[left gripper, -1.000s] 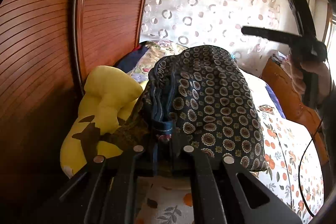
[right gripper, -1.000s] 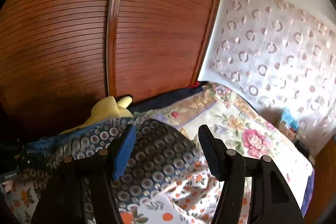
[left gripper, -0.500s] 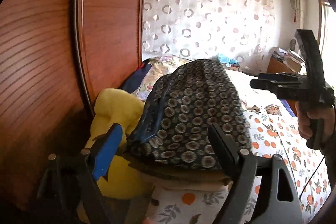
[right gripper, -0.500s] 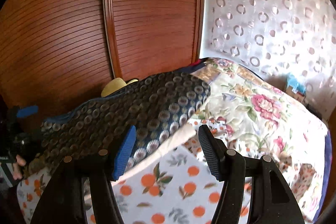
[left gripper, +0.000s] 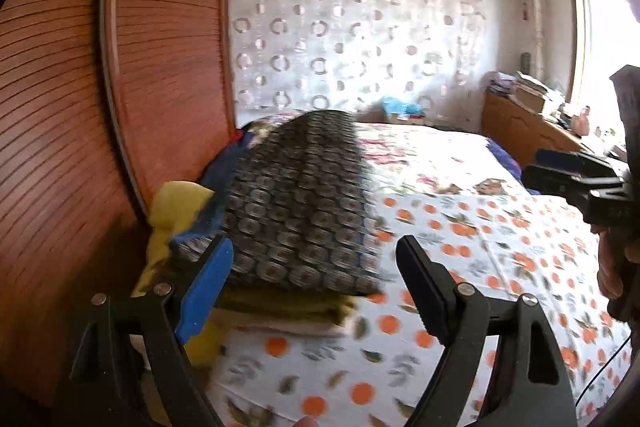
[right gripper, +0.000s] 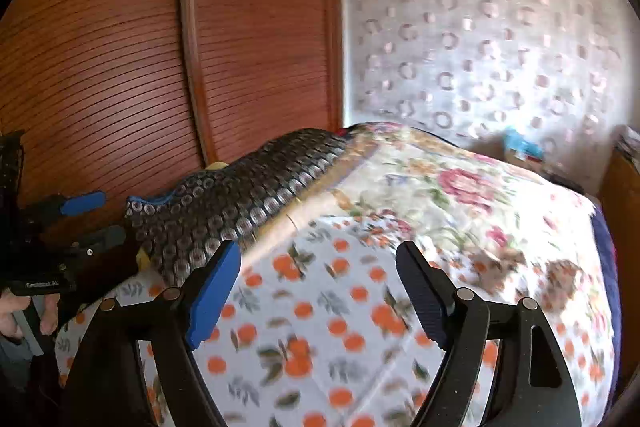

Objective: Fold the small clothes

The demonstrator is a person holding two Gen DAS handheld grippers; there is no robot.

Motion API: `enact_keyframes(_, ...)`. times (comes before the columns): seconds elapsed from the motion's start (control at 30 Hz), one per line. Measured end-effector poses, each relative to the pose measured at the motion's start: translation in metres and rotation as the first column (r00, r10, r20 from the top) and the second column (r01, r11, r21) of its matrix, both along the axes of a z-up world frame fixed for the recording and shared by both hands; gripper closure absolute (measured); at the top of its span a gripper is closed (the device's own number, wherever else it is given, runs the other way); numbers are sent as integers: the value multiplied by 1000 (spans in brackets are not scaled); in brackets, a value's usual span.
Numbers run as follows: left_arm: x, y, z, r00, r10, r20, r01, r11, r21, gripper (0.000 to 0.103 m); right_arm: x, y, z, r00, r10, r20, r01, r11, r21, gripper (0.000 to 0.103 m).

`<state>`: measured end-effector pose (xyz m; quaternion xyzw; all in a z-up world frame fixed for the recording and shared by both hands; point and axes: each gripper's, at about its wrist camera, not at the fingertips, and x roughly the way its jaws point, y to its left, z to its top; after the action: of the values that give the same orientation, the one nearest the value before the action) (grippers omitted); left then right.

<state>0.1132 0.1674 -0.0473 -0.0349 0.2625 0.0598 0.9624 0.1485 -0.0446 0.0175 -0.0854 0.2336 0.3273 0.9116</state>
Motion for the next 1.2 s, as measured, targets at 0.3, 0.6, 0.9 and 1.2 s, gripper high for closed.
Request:
enact_keyframes(0.3, -21, -70, 9, 992, -126, 14, 126, 992, -8, 19, -88, -77, -1, 981, -193, 27, 192, 981, 26, 21)
enact_keyframes(0.6, -49, -116, 51, 978, -188, 94, 187, 982, 18, 19, -160, -124, 33, 926, -364, 102, 351, 928, 128, 21)
enact_keyframes(0.9, -64, -133, 78, 971, -195, 139, 193, 981, 27, 19, -194, -120, 39, 891, -427, 154, 400, 899, 180, 21)
enact_keyframes(1.2, -68, -140, 81, 970, -194, 149, 191, 981, 34, 19, -193, -119, 13, 887, -436, 154, 408, 895, 180, 21)
